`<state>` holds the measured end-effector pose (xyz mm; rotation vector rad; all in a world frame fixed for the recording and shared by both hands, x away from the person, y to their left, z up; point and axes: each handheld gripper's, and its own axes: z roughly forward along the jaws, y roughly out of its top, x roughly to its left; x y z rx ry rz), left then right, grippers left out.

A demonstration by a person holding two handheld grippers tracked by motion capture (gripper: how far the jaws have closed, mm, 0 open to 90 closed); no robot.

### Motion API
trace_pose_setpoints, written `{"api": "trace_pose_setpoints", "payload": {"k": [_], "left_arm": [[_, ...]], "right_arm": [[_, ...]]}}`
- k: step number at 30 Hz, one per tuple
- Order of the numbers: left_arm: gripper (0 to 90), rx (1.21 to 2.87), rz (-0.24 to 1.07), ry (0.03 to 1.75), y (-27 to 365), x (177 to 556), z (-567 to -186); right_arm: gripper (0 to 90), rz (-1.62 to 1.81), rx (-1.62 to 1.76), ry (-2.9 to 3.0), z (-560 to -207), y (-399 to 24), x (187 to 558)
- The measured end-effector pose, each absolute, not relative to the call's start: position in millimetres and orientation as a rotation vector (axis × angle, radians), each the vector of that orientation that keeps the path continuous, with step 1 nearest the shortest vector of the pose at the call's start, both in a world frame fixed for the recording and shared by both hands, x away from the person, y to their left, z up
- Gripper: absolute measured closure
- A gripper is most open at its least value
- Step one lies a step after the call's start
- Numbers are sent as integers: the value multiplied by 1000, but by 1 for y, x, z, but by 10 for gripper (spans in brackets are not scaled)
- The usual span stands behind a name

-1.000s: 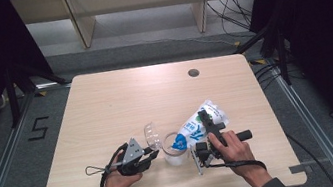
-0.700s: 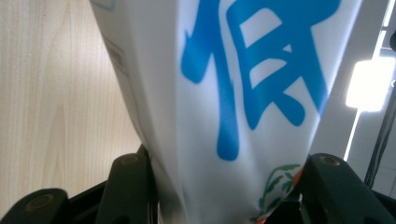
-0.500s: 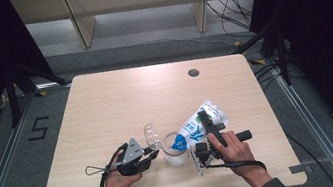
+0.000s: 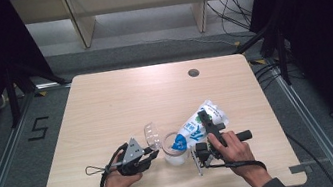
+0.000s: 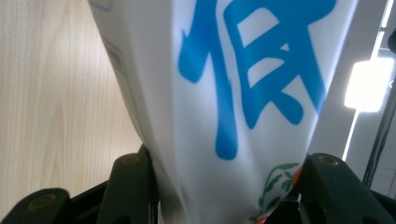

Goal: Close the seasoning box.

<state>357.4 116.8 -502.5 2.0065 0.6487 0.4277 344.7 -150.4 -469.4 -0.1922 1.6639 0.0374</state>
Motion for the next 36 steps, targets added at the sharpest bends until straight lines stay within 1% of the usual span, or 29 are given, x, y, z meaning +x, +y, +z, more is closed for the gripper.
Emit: {"api": "trace_pose_setpoints", "payload": {"k": [3, 5, 24, 36], "left_arm": [[747, 2003, 424, 649, 116, 357, -503], [748, 2004, 425, 648, 116, 357, -503], [747, 2004, 423, 649, 116, 357, -503], [747, 2005, 429, 651, 117, 357, -502]], "right_arm": [[535, 12, -243, 1650, -466, -149, 345], [536, 34, -196, 1658, -469, -150, 344], [547, 24, -230, 1653, -467, -148, 344], [570, 25, -226, 1654, -466, -148, 344]]}}
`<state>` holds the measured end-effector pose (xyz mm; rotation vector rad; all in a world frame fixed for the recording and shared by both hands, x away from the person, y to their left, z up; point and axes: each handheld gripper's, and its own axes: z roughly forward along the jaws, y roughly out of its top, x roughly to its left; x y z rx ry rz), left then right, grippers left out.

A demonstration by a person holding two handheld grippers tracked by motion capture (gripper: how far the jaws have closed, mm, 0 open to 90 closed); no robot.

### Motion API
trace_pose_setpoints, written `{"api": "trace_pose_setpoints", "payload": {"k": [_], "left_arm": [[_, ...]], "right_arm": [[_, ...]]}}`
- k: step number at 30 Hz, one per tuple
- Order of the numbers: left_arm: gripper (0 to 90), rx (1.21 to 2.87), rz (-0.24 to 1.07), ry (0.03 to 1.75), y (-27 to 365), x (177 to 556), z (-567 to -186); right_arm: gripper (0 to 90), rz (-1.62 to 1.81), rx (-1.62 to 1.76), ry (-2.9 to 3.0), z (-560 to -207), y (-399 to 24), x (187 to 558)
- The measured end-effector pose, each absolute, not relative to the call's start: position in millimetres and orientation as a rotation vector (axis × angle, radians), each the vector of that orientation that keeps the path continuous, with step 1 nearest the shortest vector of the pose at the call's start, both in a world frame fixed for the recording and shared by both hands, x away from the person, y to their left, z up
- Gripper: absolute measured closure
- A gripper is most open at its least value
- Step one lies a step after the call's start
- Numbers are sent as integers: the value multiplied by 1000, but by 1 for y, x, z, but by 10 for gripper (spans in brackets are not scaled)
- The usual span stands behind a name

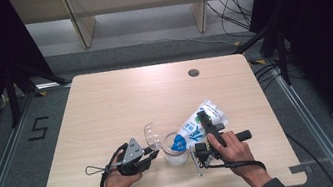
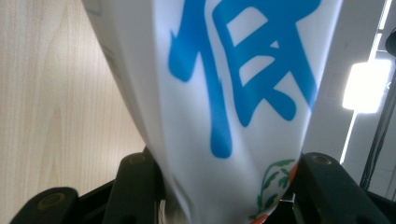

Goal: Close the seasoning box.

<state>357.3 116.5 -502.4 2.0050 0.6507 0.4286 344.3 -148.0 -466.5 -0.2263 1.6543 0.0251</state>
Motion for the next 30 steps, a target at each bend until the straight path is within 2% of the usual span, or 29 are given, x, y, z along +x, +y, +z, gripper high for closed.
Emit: {"api": "trace_pose_setpoints", "payload": {"k": [30], "left_arm": [[747, 2014, 431, 640, 117, 358, -502]], "right_arm": [[592, 34, -234, 1685, -465, -147, 345]]}}
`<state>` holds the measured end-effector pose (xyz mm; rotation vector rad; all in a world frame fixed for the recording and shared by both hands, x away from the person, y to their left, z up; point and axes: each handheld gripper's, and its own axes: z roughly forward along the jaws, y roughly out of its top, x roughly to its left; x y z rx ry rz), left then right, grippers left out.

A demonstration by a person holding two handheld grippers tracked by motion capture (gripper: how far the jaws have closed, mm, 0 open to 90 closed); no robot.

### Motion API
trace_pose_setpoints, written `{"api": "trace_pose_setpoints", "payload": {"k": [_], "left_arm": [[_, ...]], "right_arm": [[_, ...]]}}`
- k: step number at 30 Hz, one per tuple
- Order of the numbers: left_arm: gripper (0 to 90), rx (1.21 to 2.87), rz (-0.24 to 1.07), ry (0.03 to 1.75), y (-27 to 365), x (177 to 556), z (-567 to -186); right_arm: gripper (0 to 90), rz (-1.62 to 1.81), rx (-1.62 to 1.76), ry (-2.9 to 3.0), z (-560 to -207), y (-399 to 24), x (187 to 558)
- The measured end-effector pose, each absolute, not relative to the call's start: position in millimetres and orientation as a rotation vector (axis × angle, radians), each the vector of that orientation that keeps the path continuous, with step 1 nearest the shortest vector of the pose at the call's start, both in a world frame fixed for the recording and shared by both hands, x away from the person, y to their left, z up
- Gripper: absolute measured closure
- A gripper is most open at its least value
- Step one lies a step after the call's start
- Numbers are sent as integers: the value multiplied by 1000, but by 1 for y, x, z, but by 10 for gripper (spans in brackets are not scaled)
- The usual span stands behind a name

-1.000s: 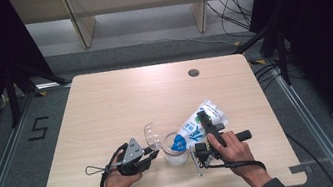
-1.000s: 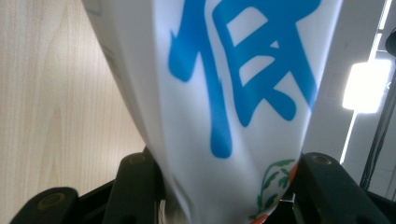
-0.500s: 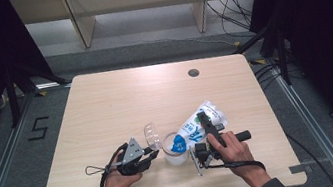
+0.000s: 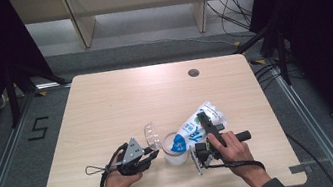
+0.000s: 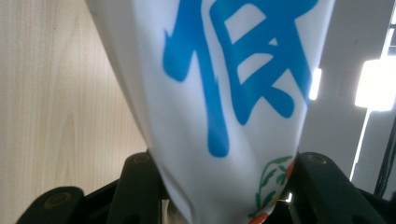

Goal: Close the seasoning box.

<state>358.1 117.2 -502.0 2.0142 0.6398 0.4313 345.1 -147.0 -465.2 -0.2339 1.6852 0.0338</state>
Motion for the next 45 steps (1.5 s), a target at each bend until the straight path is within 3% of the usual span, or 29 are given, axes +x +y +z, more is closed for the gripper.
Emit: {"api": "trace_pose_setpoints", "payload": {"k": [45], "left_arm": [[747, 2012, 428, 631, 117, 359, -502]], "right_arm": [[597, 54, -248, 1669, -466, -148, 345]]}}
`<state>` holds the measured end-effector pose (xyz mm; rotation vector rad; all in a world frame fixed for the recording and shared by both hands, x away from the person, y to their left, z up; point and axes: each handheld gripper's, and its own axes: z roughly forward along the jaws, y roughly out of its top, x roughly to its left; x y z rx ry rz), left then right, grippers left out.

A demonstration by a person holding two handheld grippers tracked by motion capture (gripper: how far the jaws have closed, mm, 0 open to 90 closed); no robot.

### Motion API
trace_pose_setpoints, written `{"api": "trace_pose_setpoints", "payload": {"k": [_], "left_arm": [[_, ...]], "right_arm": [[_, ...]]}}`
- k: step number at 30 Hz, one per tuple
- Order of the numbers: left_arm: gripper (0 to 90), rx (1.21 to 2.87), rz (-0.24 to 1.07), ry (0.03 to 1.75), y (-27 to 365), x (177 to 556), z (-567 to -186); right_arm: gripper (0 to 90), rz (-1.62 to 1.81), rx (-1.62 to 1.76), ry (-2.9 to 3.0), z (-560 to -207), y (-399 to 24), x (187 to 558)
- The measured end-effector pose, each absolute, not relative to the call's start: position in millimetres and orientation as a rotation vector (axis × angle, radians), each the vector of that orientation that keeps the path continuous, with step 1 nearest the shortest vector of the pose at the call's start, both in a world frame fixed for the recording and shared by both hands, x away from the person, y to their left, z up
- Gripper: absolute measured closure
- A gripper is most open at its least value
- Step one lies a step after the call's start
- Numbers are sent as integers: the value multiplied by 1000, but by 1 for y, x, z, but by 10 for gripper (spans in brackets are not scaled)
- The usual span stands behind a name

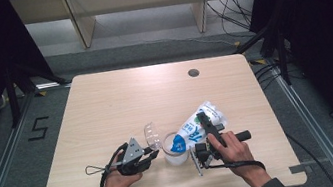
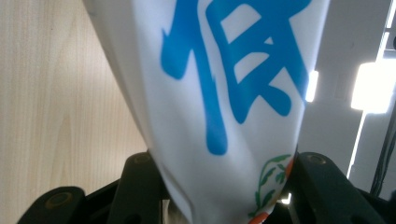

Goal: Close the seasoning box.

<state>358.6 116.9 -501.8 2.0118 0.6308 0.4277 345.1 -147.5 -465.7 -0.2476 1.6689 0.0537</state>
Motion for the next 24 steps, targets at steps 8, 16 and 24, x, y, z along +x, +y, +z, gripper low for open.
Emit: {"api": "trace_pose_setpoints", "payload": {"k": [8, 16, 24], "left_arm": [[747, 2009, 423, 639, 117, 358, -502], [747, 2010, 427, 642, 117, 358, -502], [747, 2015, 432, 639, 117, 358, -502]], "right_arm": [[598, 73, -207, 1678, -468, -148, 344], [599, 59, -236, 1671, -466, -148, 344], [601, 59, -205, 1678, -467, -148, 343]]}}
